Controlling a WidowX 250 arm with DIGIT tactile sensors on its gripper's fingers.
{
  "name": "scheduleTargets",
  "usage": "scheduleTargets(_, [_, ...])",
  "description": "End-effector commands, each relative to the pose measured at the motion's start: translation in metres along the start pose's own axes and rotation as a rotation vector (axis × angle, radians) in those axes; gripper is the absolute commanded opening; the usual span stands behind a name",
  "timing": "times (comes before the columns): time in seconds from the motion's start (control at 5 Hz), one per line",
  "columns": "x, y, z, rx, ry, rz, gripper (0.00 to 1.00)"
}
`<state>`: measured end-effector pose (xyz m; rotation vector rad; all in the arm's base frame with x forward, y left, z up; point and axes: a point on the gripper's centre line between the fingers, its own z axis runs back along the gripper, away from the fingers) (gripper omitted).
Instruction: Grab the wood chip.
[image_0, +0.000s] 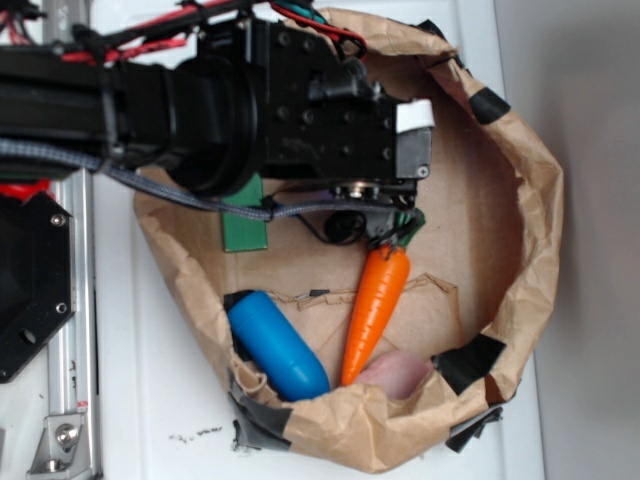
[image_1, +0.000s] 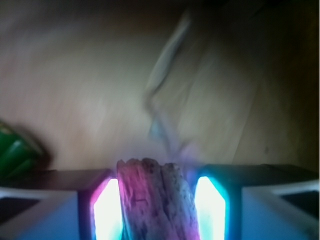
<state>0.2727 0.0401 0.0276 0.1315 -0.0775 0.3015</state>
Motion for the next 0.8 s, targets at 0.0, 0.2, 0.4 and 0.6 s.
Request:
scheduleTargets(0.0, [0.009,-0.024,0.097,-0.084,0.007,-0.206,0.0])
scheduleTargets(0.2, [-0.005,-0.024,0.113,-0.074,-0.022,-0.282,0.0])
scheduleTargets(0.4, [-0.014,-0.021,0.119,-0.077,-0.046,-0.329,0.0])
scheduleTargets(0.6, [-0.017,-0.012,0.118,-0.09,-0.055,-0.346,0.0])
